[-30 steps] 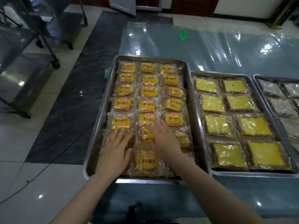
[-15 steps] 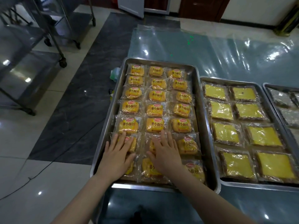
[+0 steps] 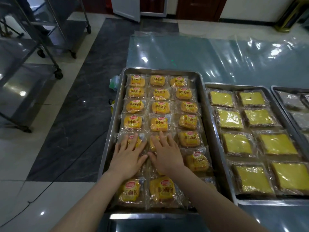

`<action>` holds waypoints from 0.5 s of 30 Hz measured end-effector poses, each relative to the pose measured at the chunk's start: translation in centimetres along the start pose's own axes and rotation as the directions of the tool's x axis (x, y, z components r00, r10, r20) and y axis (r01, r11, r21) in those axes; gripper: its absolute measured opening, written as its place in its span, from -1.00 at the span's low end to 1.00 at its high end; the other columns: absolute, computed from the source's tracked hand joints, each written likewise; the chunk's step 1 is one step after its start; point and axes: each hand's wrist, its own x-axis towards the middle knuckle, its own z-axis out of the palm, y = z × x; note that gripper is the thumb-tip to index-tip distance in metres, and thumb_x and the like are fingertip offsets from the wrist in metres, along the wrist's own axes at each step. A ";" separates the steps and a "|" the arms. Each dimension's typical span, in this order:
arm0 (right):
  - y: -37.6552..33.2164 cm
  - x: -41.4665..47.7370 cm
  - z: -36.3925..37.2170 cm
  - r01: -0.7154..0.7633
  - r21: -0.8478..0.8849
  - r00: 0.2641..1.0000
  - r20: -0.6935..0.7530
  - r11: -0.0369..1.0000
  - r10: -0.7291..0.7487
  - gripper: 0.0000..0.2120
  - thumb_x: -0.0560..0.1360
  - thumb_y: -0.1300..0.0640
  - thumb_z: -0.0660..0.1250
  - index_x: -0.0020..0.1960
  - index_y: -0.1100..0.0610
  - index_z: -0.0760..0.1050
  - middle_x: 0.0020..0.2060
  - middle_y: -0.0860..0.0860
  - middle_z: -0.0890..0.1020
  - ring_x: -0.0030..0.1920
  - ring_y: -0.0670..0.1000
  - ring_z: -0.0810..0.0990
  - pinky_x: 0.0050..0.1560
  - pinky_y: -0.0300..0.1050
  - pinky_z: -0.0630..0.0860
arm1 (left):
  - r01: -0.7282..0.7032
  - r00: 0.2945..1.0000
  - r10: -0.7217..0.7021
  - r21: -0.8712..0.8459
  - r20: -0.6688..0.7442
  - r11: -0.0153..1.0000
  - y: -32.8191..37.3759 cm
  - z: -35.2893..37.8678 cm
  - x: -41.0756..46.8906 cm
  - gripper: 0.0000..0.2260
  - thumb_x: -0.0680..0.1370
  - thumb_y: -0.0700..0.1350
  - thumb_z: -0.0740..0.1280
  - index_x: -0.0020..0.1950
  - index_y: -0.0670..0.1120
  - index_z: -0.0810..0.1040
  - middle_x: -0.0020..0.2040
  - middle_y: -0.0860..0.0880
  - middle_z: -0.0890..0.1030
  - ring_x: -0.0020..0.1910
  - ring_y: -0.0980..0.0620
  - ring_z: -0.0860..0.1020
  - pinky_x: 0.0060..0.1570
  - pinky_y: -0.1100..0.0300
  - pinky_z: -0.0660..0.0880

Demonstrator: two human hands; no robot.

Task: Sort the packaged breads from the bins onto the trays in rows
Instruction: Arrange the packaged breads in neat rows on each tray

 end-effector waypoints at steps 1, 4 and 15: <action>0.0 0.0 0.1 -0.001 -0.003 1.000 0.001 1.000 0.001 -0.39 0.58 -0.23 0.02 0.53 -0.07 -0.09 0.55 0.05 -0.10 0.52 0.22 -0.19 0.46 0.19 -0.07 | 0.002 1.000 -0.002 0.000 0.008 1.000 -0.3 0.1 0.0 -0.47 0.55 0.29 -0.11 0.49 0.26 -0.18 0.49 0.06 -0.32 0.45 -0.10 -0.33 0.39 -0.14 -0.23; 0.1 0.2 0.1 -0.004 -0.010 1.000 -0.003 1.000 0.004 -0.37 0.58 -0.24 -0.01 0.54 -0.07 -0.15 0.55 0.05 -0.17 0.51 0.22 -0.24 0.46 0.21 -0.14 | -0.004 1.000 0.004 -0.009 0.001 1.000 -0.7 -0.2 0.2 -0.48 0.55 0.29 -0.11 0.50 0.25 -0.11 0.51 0.07 -0.29 0.47 -0.09 -0.31 0.41 -0.15 -0.20; 0.9 4.0 -2.3 -0.031 0.010 0.999 -0.019 0.999 0.032 -0.43 0.61 -0.18 -0.03 0.53 -0.14 -0.20 0.54 -0.01 -0.24 0.50 0.19 -0.31 0.44 0.26 -0.17 | -0.016 0.996 0.010 -0.070 -0.083 0.997 -0.5 -2.1 3.2 -0.46 0.56 0.26 -0.10 0.52 0.18 -0.11 0.51 0.04 -0.26 0.47 -0.04 -0.30 0.43 -0.05 -0.24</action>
